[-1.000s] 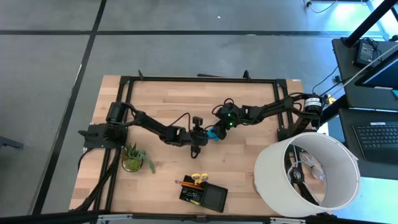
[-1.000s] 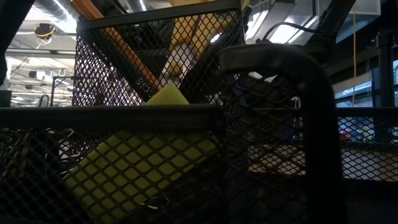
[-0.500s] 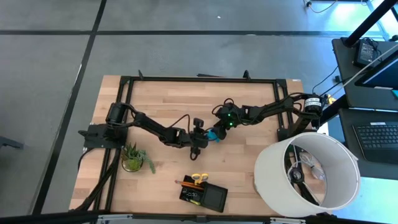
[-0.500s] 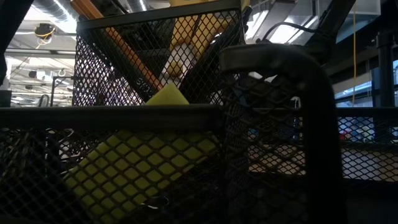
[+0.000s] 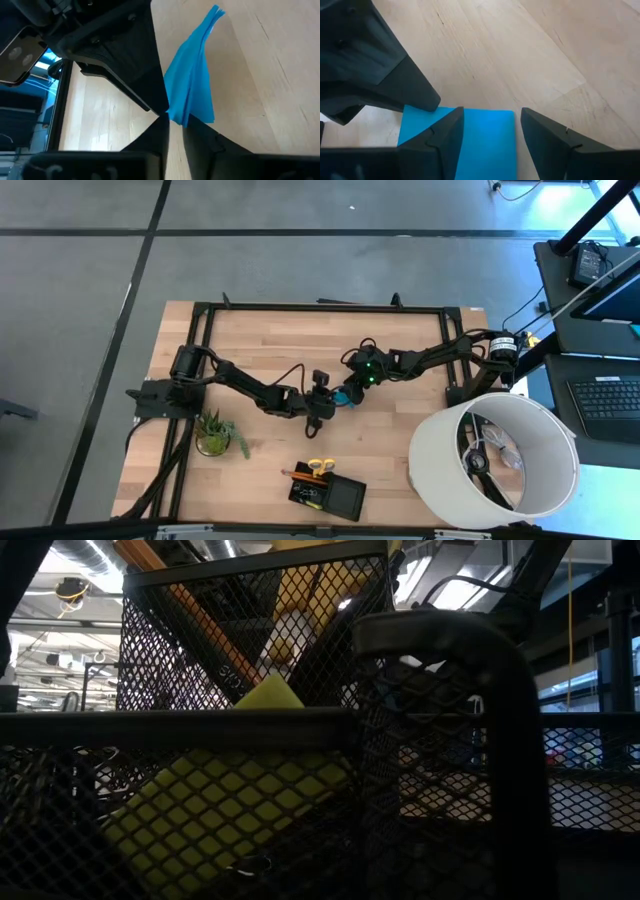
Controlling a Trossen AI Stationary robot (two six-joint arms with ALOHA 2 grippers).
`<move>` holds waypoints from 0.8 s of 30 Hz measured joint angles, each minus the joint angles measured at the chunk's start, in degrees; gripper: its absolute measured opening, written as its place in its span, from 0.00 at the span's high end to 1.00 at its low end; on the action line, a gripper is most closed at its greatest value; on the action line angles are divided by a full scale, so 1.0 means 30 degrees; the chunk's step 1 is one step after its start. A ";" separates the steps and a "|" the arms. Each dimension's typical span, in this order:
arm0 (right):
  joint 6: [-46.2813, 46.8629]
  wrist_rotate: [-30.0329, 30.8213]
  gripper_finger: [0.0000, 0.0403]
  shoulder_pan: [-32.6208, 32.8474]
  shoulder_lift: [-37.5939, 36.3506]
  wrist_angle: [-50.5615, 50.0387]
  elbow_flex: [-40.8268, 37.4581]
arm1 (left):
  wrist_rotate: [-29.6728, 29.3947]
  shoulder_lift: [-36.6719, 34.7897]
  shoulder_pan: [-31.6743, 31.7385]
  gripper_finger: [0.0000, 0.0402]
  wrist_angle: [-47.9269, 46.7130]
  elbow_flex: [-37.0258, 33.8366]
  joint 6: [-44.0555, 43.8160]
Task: Pick and place office supplies into organizer
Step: Put the blue sticky notes into the black desk organizer
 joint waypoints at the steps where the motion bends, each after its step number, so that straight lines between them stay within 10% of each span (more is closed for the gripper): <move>1: -0.0004 0.0000 0.50 0.0000 0.0000 0.0000 0.0000 | 0.0000 0.0000 0.0000 0.90 0.0000 0.0000 0.0151; 24: -0.0513 -0.0114 0.50 -0.0395 -0.0079 -0.1888 0.0071 | -0.2336 -0.3276 -0.0924 0.99 -0.1841 -0.0022 0.0813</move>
